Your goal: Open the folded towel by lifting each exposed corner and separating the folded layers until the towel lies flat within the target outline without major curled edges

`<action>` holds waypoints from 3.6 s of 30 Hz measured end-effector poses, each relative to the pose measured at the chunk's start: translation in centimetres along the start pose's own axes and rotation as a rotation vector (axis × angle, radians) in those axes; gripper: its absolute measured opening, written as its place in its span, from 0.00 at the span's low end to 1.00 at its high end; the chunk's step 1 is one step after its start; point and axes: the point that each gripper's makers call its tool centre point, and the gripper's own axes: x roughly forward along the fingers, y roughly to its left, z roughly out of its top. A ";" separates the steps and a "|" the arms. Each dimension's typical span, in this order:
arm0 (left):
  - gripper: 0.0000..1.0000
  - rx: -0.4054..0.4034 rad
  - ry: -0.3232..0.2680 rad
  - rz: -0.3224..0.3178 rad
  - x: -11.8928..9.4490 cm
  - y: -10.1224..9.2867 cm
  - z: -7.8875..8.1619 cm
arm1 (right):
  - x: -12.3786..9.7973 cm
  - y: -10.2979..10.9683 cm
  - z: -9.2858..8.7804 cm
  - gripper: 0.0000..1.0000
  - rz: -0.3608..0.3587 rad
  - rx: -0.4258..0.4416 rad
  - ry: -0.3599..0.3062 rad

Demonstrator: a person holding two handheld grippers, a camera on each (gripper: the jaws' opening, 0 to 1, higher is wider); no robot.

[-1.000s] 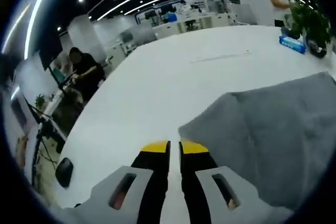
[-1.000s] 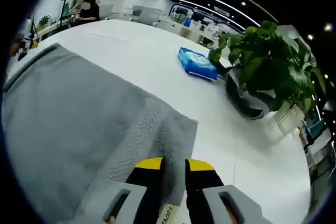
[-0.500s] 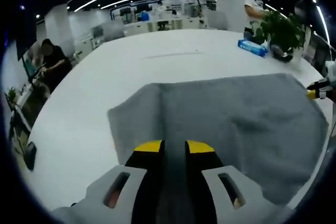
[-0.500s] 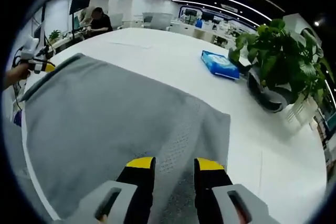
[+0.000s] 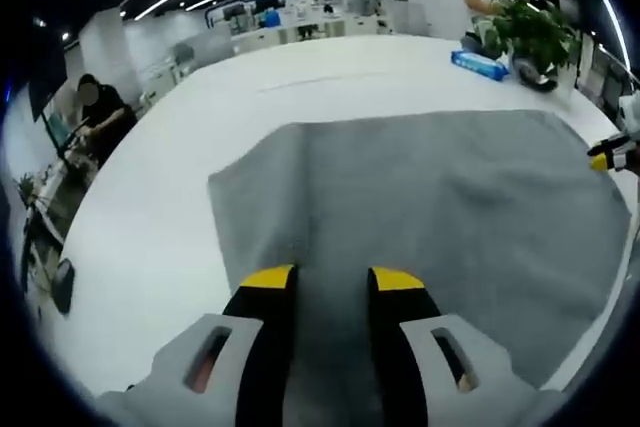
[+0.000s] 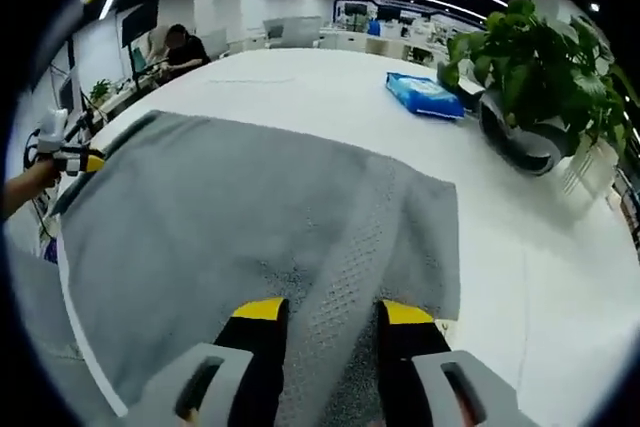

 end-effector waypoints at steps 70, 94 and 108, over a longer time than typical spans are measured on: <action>0.99 -0.051 -0.405 -0.143 -4.7 -4.7 12.4 | -6.4 -0.9 10.9 0.93 0.045 0.029 -0.421; 0.99 -0.145 -0.611 -0.066 -15.3 -11.0 7.3 | -13.4 4.7 5.1 1.00 0.062 0.141 -0.610; 0.99 -0.167 -0.599 -0.061 -15.5 -10.6 6.5 | -12.8 6.7 5.8 1.00 0.047 -0.038 -0.587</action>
